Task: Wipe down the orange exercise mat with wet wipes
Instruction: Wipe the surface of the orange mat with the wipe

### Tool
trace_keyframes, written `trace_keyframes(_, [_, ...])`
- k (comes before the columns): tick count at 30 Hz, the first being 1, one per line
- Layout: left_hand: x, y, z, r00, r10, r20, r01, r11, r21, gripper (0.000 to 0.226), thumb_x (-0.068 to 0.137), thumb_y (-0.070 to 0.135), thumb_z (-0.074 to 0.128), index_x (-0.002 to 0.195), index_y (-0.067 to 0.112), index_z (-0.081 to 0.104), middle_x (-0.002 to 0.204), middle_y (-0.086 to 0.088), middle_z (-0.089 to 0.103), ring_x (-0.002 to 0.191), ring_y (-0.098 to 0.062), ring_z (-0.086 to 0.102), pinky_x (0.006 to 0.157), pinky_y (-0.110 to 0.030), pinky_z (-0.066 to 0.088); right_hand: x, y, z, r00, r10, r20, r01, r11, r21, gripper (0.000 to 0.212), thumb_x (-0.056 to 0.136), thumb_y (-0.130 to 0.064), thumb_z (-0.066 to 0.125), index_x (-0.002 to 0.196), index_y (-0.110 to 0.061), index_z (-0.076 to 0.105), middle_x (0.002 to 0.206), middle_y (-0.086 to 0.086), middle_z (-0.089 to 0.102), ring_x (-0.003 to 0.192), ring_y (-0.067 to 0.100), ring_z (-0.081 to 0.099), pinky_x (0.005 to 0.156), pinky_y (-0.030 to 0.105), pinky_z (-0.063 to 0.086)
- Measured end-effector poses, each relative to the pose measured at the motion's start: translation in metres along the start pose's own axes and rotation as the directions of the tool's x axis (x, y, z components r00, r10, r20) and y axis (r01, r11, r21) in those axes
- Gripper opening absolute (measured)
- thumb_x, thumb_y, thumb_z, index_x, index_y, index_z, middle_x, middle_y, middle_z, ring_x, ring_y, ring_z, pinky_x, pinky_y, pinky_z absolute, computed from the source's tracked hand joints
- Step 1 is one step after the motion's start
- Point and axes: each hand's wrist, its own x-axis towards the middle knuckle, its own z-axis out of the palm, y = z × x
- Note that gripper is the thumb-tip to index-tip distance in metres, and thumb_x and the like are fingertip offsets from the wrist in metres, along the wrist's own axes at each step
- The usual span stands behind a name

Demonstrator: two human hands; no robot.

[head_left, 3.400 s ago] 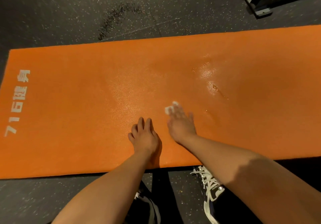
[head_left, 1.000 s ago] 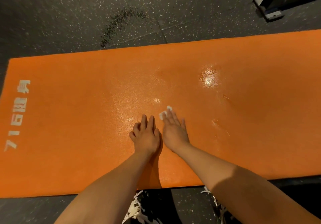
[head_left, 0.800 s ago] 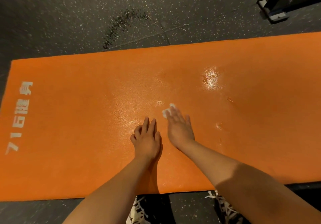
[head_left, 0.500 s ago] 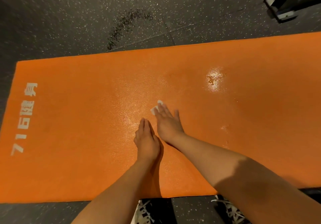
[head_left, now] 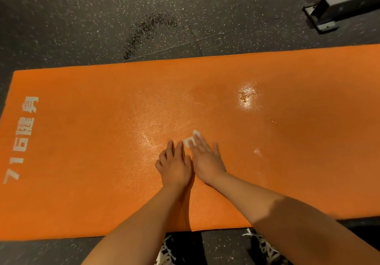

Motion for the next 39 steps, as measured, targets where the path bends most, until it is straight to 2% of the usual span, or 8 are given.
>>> trace_keyframes(3, [0.0, 0.005, -0.003, 1.0, -0.013, -0.007, 0.013, 1.0, 0.0, 0.053, 0.102, 0.041, 0.04, 0.153, 0.035, 0.029, 0.167, 0.001, 0.011, 0.144, -0.029, 0.019, 0.112, -0.047, 0.017, 0.002, 0.009, 0.002, 0.998, -0.068, 0.004, 0.068, 0.997, -0.048, 0.058, 0.109, -0.026, 0.03, 0.163, -0.028, 0.009, 0.169, -0.006, -0.013, 0.154, 0.012, -0.018, 0.124, 0.054, -0.008])
trace_keyframes(9, [0.003, 0.009, -0.008, 1.0, -0.002, -0.009, 0.002, 1.0, 0.013, 0.055, 0.099, 0.035, 0.045, 0.152, 0.033, 0.03, 0.163, -0.004, 0.018, 0.138, -0.031, 0.025, 0.111, -0.047, 0.018, 0.014, 0.039, -0.018, 0.92, 0.366, -0.143, -0.355, 0.93, 0.093, 0.065, 0.107, -0.019, 0.025, 0.161, -0.02, -0.011, 0.167, 0.001, -0.021, 0.153, 0.018, -0.023, 0.123, 0.054, -0.011])
trace_keyframes(16, [0.038, 0.019, -0.025, 0.997, 0.051, -0.055, -0.052, 0.998, -0.024, 0.057, 0.099, 0.026, 0.045, 0.154, 0.028, 0.032, 0.165, 0.001, 0.02, 0.142, -0.029, 0.023, 0.113, -0.046, 0.019, 0.046, -0.001, -0.016, 0.998, -0.056, 0.003, 0.055, 0.998, 0.009, 0.061, 0.109, -0.029, 0.034, 0.163, -0.026, 0.005, 0.168, -0.004, -0.018, 0.153, 0.012, -0.019, 0.123, 0.055, -0.01])
trace_keyframes(23, [0.057, 0.015, -0.024, 0.995, 0.098, -0.026, -0.098, 0.995, -0.004, 0.056, 0.103, 0.032, 0.043, 0.157, 0.03, 0.028, 0.166, 0.003, 0.018, 0.143, -0.028, 0.018, 0.114, -0.045, 0.017, 0.069, 0.043, -0.038, 0.936, 0.279, -0.213, -0.286, 0.958, -0.002, 0.078, 0.098, -0.007, 0.036, 0.162, -0.024, -0.005, 0.166, -0.002, -0.025, 0.153, 0.016, -0.023, 0.122, 0.054, -0.008])
trace_keyframes(27, [0.071, 0.024, -0.022, 0.993, 0.077, -0.084, -0.079, 0.997, -0.011, 0.054, 0.101, 0.032, 0.044, 0.154, 0.03, 0.033, 0.157, -0.002, 0.029, 0.134, -0.029, 0.026, 0.11, -0.045, 0.02, 0.078, 0.012, -0.028, 0.993, 0.05, -0.108, -0.047, 0.998, 0.033, 0.071, 0.102, -0.014, 0.037, 0.162, -0.027, 0.001, 0.167, -0.005, -0.022, 0.152, 0.011, -0.023, 0.123, 0.055, -0.009])
trace_keyframes(31, [0.08, 0.028, -0.022, 0.994, 0.103, -0.048, -0.104, 0.994, -0.02, 0.055, 0.104, 0.031, 0.039, 0.158, 0.029, 0.026, 0.168, 0.0, 0.008, 0.148, -0.029, 0.01, 0.117, -0.048, 0.011, 0.084, 0.017, -0.032, 0.993, -0.097, -0.064, 0.093, 0.994, -0.053, 0.064, 0.106, -0.022, 0.036, 0.162, -0.03, 0.006, 0.168, -0.008, -0.018, 0.153, 0.01, -0.019, 0.123, 0.057, -0.008])
trace_keyframes(36, [0.081, 0.023, -0.025, 0.991, 0.13, -0.029, -0.13, 0.991, 0.031, 0.057, 0.104, 0.037, 0.038, 0.159, 0.031, 0.021, 0.169, 0.004, 0.006, 0.149, -0.026, 0.008, 0.117, -0.047, 0.009, 0.079, 0.065, -0.057, 0.928, 0.302, -0.218, -0.309, 0.951, 0.001, 0.075, 0.099, -0.008, 0.035, 0.162, -0.027, -0.003, 0.167, -0.003, -0.024, 0.153, 0.018, -0.022, 0.121, 0.057, -0.007])
trace_keyframes(39, [0.084, 0.032, -0.024, 0.996, 0.09, -0.017, -0.09, 0.996, 0.02, 0.059, 0.101, 0.032, 0.041, 0.157, 0.032, 0.024, 0.168, 0.002, 0.008, 0.147, -0.027, 0.01, 0.117, -0.048, 0.009, 0.087, 0.053, -0.056, 0.924, 0.337, -0.183, -0.329, 0.941, 0.073, 0.079, 0.098, -0.005, 0.033, 0.161, -0.024, -0.009, 0.165, -0.001, -0.028, 0.151, 0.017, -0.027, 0.12, 0.055, -0.012])
